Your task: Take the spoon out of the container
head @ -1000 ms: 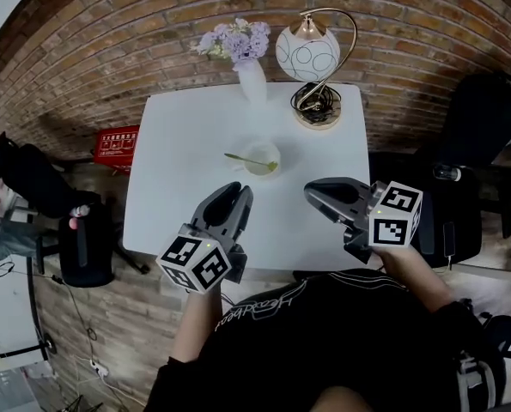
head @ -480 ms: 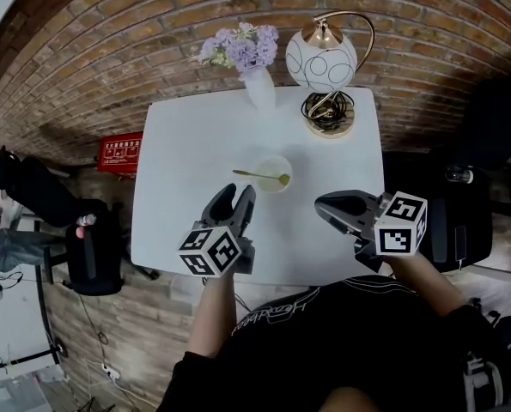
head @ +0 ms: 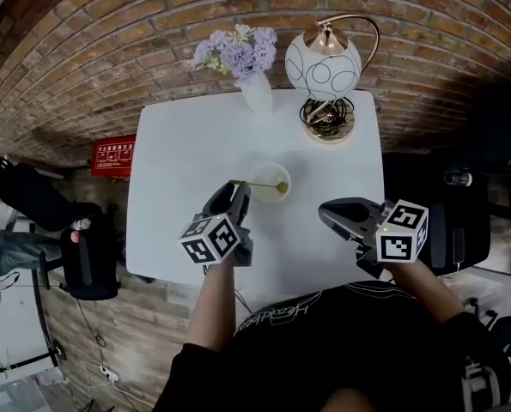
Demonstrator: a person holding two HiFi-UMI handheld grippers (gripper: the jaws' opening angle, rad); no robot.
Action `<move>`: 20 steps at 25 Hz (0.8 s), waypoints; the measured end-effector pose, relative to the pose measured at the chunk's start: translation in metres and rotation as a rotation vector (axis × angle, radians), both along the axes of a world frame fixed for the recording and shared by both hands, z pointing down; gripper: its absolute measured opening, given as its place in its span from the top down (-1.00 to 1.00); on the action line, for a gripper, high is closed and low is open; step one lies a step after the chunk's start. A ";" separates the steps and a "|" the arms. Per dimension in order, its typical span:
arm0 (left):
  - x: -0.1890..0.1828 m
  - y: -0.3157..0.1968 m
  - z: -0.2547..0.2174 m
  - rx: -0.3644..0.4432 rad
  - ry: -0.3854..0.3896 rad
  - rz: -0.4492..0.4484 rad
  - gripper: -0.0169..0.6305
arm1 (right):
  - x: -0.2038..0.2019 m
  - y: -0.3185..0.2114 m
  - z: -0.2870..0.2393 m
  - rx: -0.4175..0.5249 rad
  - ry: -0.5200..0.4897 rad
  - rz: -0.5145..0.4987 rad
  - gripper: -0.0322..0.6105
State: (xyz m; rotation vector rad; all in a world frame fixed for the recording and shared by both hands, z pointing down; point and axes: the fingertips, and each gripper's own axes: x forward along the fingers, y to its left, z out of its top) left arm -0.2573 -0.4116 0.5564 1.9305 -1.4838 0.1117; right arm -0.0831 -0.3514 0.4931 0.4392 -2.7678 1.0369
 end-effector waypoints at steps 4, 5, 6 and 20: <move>0.000 -0.009 0.006 -0.008 -0.009 -0.007 0.53 | 0.000 -0.002 0.008 -0.019 -0.006 0.005 0.91; 0.000 -0.011 0.007 -0.012 -0.008 -0.006 0.55 | 0.000 -0.002 0.010 -0.023 -0.008 0.006 0.91; 0.001 -0.012 0.007 -0.013 -0.005 -0.004 0.58 | -0.001 -0.002 0.011 -0.025 -0.008 0.006 0.91; 0.005 -0.014 -0.001 0.031 -0.010 -0.002 0.88 | 0.000 -0.001 0.014 -0.033 -0.005 0.021 0.91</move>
